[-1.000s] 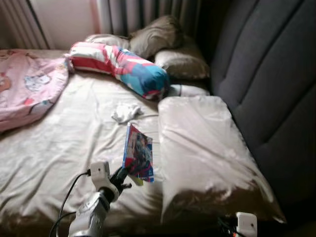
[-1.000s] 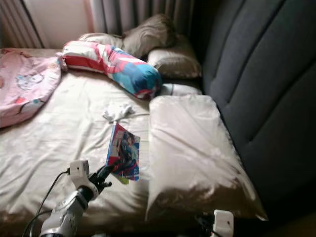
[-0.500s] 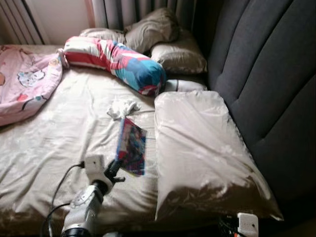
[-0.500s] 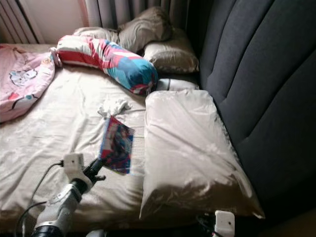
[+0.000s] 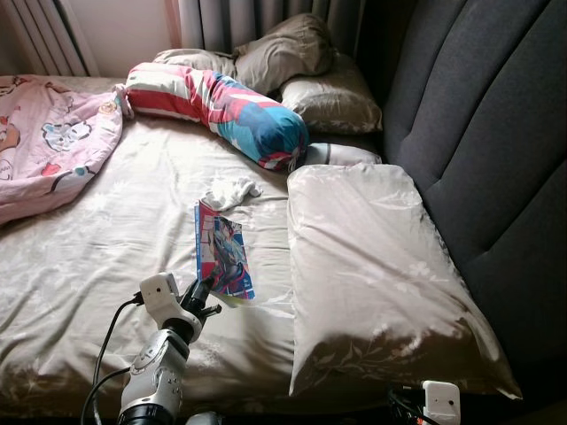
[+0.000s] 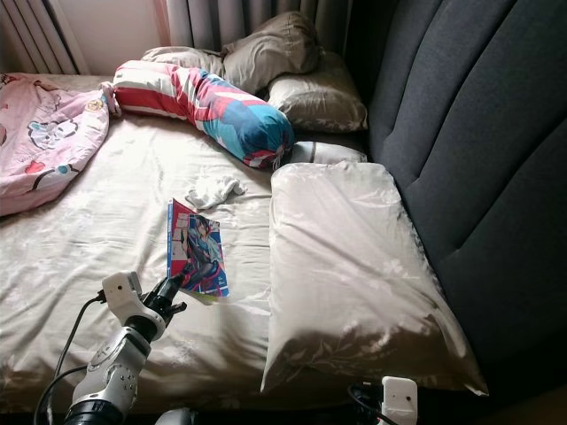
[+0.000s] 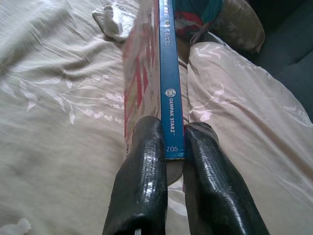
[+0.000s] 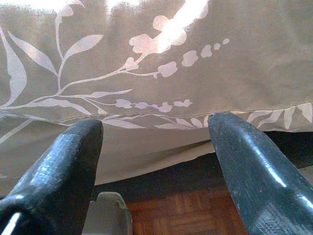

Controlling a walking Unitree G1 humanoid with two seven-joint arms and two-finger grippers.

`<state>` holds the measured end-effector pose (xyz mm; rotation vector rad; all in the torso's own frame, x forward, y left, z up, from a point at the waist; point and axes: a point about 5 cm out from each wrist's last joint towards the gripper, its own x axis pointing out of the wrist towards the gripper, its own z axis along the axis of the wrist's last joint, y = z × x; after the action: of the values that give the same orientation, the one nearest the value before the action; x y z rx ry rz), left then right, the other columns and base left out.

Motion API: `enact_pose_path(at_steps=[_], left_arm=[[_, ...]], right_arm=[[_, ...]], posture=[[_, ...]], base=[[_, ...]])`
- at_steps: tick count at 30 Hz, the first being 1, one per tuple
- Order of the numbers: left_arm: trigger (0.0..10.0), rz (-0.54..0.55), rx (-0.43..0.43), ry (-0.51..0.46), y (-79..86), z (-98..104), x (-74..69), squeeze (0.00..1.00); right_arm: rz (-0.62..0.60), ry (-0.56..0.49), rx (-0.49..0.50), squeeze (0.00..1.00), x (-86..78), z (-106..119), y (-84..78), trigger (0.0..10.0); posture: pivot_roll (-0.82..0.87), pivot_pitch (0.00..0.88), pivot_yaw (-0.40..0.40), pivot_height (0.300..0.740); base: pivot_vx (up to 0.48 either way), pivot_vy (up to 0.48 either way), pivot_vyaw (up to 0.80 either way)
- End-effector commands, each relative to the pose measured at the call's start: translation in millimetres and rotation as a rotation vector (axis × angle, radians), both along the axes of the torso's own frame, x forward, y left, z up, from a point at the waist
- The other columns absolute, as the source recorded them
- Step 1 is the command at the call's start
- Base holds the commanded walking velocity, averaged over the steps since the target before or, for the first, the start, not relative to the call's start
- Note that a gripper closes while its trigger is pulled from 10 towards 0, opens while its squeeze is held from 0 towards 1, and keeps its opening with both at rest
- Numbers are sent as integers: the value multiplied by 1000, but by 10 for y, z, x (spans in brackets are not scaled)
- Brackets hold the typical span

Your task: Clean up the room

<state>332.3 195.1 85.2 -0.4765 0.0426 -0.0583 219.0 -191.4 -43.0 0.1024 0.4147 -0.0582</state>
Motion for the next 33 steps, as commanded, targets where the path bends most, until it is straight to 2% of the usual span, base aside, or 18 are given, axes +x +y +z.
enact_pose_path(at_steps=[1, 26, 27, 28, 29, 33], left_arm=[[10000, 9, -14, -42, -13, 82, 45, 0], [10000, 13, -27, -39, -14, 70, 43, 0], [10000, 1, -46, -23, -57, 28, 38, 0], [10000, -19, -61, -3, -116, -22, 30, 0], [10000, -24, -61, 1, -130, -31, 28, 0], [10000, -40, -35, -2, -159, -29, 23, 0]], right_arm=[[1, 21, -5, 0, -73, -43, -14, 10000], [-2, 16, -1, 0, -75, -41, -13, 10000], [10, -200, -18, 0, 437, 381, 71, 10000], [21, -467, -24, 0, 942, 1011, 209, 10000], [24, -518, -23, 0, 1023, 1147, 239, 10000], [24, -485, -12, 0, 988, 1071, 239, 10000]], posture=[[-43, 171, -50, 623], [-46, 165, -47, 623], [-50, 194, -47, 623], [-50, 194, -47, 623], [-49, 196, -47, 623], [-45, 197, -48, 623]], base=[[0, 0, 0], [0, 0, 0], [0, 0, 0], [0, 0, 0], [0, 0, 0], [0, 0, 0]])
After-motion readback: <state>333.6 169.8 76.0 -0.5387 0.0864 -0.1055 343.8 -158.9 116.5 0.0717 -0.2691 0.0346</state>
